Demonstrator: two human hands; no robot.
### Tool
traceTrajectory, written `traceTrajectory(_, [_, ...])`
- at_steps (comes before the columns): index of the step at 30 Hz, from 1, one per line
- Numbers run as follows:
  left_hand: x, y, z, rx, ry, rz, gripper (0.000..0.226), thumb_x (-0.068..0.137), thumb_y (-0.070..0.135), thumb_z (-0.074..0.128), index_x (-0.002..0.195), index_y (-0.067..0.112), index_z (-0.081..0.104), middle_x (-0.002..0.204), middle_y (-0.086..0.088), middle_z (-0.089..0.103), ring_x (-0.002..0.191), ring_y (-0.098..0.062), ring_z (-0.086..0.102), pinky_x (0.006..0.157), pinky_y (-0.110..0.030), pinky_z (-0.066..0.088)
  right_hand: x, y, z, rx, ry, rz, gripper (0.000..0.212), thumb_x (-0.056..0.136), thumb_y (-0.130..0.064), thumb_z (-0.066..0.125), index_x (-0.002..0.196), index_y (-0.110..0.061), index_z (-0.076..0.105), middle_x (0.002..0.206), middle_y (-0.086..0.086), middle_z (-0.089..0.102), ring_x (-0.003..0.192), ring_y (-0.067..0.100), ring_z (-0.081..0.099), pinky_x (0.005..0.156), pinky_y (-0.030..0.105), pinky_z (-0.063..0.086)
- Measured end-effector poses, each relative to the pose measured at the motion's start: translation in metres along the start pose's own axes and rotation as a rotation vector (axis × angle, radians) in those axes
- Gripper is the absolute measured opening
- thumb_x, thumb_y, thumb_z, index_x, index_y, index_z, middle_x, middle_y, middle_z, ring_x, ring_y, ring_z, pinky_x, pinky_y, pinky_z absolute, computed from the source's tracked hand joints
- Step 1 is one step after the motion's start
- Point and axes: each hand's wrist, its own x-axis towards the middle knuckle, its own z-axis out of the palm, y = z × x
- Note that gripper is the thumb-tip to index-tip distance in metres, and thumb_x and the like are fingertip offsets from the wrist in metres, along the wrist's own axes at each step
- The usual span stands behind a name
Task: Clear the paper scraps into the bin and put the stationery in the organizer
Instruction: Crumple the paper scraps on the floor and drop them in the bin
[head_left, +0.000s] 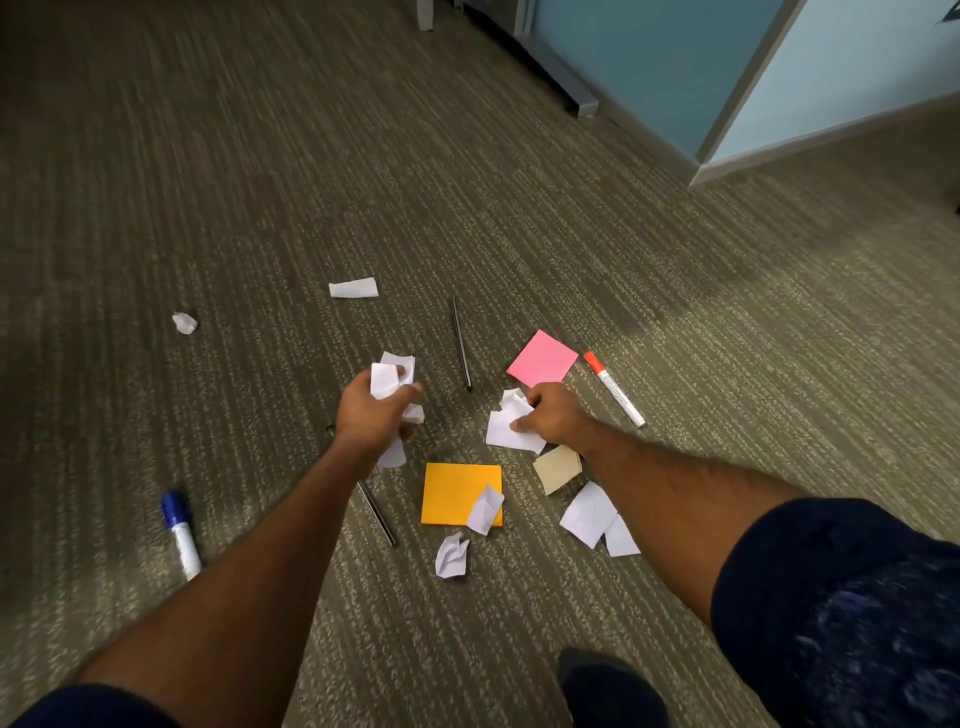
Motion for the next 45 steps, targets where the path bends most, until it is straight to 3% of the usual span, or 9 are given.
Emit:
traceTrajectory(5, [-0.001,0.0,-0.002,0.011,-0.001,0.008,0.016,0.083,0.013,0.072,0.095,0.02,0.065,0.079,-0.008,0.064,0.058,-0.021,0.059,0.04,-0.023,0.045,0.007,-0.001,-0.004,-0.017,0.022,-0.045,0.027,0.08,-0.02,0.075,0.1,-0.004,0.067,0.09,0.006,0.055,0.084,0.02,0.051,0.068,0.027,0.032])
traceTrajectory(9, [-0.001,0.003,0.002,-0.008,-0.001,-0.006,0.016,0.083,0.013,0.072,0.097,0.019,0.065,0.08,-0.009,0.065,0.06,-0.024,0.061,0.041,-0.024,0.046,0.009,0.001,-0.015,0.08,0.201,-0.139,0.025,0.086,-0.017,0.068,0.101,0.002,0.063,0.091,0.007,0.054,0.084,0.02,0.05,0.066,0.029,0.029])
traceTrajectory(16, [-0.003,0.011,0.008,-0.022,-0.021,0.004,0.018,0.084,0.013,0.072,0.099,0.02,0.065,0.084,-0.007,0.066,0.064,-0.02,0.062,0.041,-0.022,0.046,0.006,-0.031,-0.035,0.8,0.312,0.0,0.028,0.09,-0.004,0.06,0.117,0.004,0.06,0.103,0.012,0.065,0.087,0.022,0.061,0.07,0.029,0.05])
traceTrajectory(18, [-0.003,0.014,0.008,-0.032,-0.023,0.012,0.019,0.084,0.013,0.072,0.101,0.018,0.065,0.084,-0.007,0.065,0.064,-0.021,0.061,0.042,-0.023,0.046,0.006,-0.046,-0.042,0.929,0.28,-0.001,0.026,0.092,-0.006,0.058,0.117,-0.003,0.062,0.102,0.008,0.066,0.086,0.02,0.062,0.073,0.032,0.051])
traceTrajectory(25, [-0.01,0.039,0.008,-0.253,0.01,-0.014,0.019,0.085,0.01,0.07,0.102,0.012,0.063,0.083,-0.009,0.062,0.063,-0.023,0.06,0.045,-0.026,0.047,-0.006,-0.116,-0.037,1.592,-0.053,0.043,0.017,0.097,-0.009,0.042,0.084,-0.01,0.054,0.068,0.0,0.046,0.045,0.007,0.041,0.036,0.018,0.026])
traceTrajectory(30, [-0.013,0.055,-0.006,-0.353,0.106,-0.003,0.023,0.086,0.008,0.069,0.108,0.009,0.063,0.087,-0.005,0.064,0.085,-0.023,0.061,0.071,-0.034,0.051,-0.018,-0.16,-0.013,1.907,-0.168,0.087,0.02,0.09,-0.011,0.039,0.073,-0.008,0.049,0.055,0.0,0.042,0.038,0.008,0.033,0.033,0.018,0.023])
traceTrajectory(36, [-0.026,0.059,-0.025,-0.536,0.08,-0.097,0.019,0.087,0.009,0.061,0.106,0.008,0.062,0.089,-0.015,0.064,0.076,-0.029,0.064,0.069,-0.041,0.057,-0.031,-0.202,0.009,1.823,-0.022,0.17,0.018,0.087,-0.014,0.041,0.074,-0.015,0.053,0.054,0.0,0.049,0.041,0.011,0.04,0.037,0.017,0.03])
traceTrajectory(40, [-0.04,0.064,-0.027,-0.604,0.06,-0.144,0.025,0.081,0.012,0.058,0.105,0.003,0.055,0.078,-0.015,0.05,0.052,-0.019,0.051,0.053,-0.027,0.044,-0.04,-0.225,0.032,1.649,0.105,0.185,0.017,0.08,-0.012,0.043,0.079,-0.012,0.06,0.085,0.013,0.059,0.076,0.029,0.056,0.068,0.034,0.045])
traceTrajectory(45, [-0.043,0.089,-0.045,-0.688,0.289,-0.147,0.029,0.09,0.019,0.058,0.112,0.001,0.063,0.1,-0.018,0.065,0.091,-0.034,0.064,0.085,-0.046,0.053,-0.052,-0.239,0.053,1.323,0.345,-0.062,0.015,0.06,-0.015,0.045,0.055,-0.016,0.058,0.061,-0.001,0.059,0.062,0.019,0.054,0.061,0.031,0.044])
